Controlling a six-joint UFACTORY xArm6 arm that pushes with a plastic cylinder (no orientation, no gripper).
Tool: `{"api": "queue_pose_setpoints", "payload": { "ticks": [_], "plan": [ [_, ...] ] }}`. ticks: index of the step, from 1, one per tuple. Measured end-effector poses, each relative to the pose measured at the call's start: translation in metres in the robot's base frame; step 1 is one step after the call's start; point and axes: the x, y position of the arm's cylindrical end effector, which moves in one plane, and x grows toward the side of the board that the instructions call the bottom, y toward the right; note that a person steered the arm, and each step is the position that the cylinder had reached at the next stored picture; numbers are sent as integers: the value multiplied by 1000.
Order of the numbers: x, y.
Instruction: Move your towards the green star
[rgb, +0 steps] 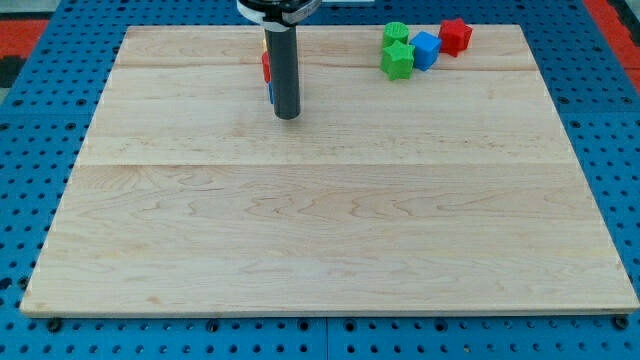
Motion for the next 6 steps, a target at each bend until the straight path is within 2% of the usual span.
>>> {"api": "queue_pose_setpoints", "payload": {
  "ticks": [2,3,4,5,6],
  "plan": [
    [1,16],
    [1,51],
    [-14,124],
    [-67,90],
    [-76,29]
  ]
}}
